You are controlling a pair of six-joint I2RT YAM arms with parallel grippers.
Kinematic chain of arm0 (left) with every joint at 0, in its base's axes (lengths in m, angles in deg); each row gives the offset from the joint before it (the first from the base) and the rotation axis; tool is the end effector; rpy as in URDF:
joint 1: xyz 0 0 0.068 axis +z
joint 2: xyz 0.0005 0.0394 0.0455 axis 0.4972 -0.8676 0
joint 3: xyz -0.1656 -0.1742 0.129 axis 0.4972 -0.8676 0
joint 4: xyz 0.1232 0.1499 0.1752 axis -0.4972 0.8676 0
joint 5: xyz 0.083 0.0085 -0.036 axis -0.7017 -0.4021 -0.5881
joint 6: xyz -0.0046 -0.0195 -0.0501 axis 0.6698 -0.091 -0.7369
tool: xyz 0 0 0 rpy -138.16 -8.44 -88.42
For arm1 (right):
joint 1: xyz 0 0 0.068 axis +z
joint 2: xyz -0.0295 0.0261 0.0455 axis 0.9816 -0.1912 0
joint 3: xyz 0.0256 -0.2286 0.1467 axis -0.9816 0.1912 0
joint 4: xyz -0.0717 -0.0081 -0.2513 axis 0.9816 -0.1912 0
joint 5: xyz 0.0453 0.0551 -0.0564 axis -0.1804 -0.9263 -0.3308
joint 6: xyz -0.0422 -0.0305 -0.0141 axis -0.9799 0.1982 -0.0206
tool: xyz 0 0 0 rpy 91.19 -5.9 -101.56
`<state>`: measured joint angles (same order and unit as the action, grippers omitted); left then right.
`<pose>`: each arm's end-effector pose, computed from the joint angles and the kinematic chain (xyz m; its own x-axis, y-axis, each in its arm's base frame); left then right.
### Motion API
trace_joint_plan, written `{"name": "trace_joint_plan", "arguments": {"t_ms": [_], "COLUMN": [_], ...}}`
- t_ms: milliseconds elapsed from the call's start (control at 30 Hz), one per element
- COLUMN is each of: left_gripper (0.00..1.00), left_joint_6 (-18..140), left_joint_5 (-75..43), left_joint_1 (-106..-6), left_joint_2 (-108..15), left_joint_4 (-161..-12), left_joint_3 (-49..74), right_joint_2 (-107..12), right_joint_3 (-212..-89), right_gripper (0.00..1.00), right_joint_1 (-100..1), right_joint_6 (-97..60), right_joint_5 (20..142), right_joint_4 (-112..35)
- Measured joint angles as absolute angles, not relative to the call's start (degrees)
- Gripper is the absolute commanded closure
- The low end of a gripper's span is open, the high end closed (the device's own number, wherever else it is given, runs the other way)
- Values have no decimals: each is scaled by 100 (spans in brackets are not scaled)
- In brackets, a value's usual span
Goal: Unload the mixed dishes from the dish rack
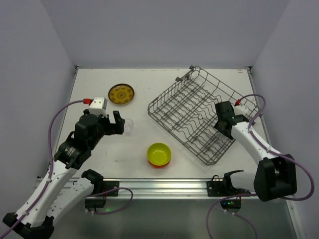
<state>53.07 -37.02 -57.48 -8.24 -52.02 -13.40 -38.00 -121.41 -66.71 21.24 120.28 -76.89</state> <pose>0.1307 -0.0596 0.3266 -0.4268 -0.1519 -0.8915 0.1373 0.9635 -0.2299 0.2287 0.0307 0.2200 -0.5756 0.5071 -0.6415 0.6662 0.7457 -0.0083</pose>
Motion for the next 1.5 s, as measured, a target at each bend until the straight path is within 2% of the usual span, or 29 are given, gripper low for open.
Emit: {"name": "trace_joint_plan", "arguments": {"t_ms": [67, 300, 500, 867, 1100, 1300, 1433, 1500], "left_gripper": [0, 0, 0, 0, 0, 0, 0, 0], "left_joint_6": [5307, 5307, 5307, 5304, 5307, 5232, 4955, 4657], "left_joint_5": [-3702, -3704, -3704, -3708, -3706, -3579, -2814, -2028], "left_joint_1": [-5748, -5748, -5748, -5748, -5748, -5748, -5748, -5748], "left_joint_2": [-815, -800, -802, -793, -778, -756, -708, -688], "left_joint_4": [-5202, -5202, -5202, -5202, -5202, -5224, -5630, -6172], "left_joint_3": [-1340, -1340, -1340, -1340, -1340, -1340, -1379, -1537], "right_joint_2": [-3802, -3785, -3472, -2819, -2117, -1418, -1103, -1002], "right_joint_3": [-12141, -12141, -12019, -12025, -12390, -12688, -12598, -12366], "right_gripper": [45, 60, 68, 71, 71, 72, 73, 73], "right_joint_1": [-6677, -6679, -6679, -6679, -6684, -6701, -6710, -6703], "right_joint_6": [2126, 2126, 2128, 2036, 1715, 1333, 1149, 1243], "right_joint_5": [12012, 11986, 11923, 11844, 11350, 10198, 8417, 7436], "right_joint_4": [-7678, -7672, -7672, -7772, -7945, -7693, -6824, -6017]}}
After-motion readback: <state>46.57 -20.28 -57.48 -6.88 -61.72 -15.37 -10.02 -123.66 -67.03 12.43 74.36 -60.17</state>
